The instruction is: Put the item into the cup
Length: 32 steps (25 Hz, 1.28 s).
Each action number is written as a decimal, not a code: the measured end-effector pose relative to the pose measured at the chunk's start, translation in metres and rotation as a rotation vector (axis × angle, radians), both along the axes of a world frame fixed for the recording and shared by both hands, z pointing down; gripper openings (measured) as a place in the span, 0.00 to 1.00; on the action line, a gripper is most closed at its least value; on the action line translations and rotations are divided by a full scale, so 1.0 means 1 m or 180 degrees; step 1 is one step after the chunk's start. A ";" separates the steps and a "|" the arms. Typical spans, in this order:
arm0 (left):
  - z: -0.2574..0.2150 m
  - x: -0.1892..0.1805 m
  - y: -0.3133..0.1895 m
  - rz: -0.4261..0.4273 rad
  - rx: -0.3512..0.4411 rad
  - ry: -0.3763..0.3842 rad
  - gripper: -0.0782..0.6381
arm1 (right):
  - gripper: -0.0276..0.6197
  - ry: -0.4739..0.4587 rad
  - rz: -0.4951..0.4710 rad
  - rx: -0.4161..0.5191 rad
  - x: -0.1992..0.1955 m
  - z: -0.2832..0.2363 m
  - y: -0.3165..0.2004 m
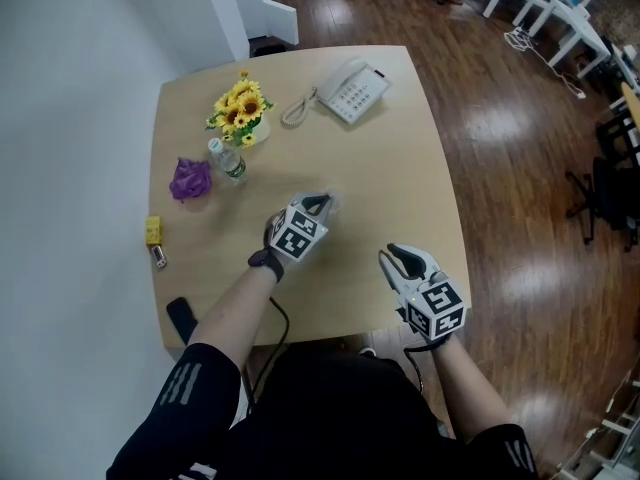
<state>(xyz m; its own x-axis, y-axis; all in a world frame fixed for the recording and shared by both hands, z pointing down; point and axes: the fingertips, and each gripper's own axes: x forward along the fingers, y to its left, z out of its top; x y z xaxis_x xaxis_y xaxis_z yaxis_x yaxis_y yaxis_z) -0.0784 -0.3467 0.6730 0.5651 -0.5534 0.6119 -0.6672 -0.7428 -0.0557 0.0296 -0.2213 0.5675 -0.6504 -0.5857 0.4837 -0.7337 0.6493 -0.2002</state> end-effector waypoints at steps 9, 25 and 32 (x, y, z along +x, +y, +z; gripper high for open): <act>0.032 0.010 -0.008 0.0075 -0.0228 -0.0149 0.11 | 0.18 -0.0024 0.0125 -0.0033 0.010 0.003 -0.008; 0.010 -0.001 -0.001 0.0086 -0.0152 0.0056 0.28 | 0.18 -0.0031 0.0030 0.0065 -0.009 -0.008 -0.015; -0.050 -0.019 0.029 0.0009 0.0024 0.0457 0.36 | 0.18 -0.0067 -0.0046 0.0235 -0.017 -0.036 -0.017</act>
<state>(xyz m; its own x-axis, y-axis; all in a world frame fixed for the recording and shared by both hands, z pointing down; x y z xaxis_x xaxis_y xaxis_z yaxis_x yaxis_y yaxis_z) -0.0972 -0.3175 0.6234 0.6482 -0.5559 0.5204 -0.6665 -0.7447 0.0346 0.0123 -0.2382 0.5320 -0.6685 -0.6099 0.4255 -0.7203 0.6733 -0.1667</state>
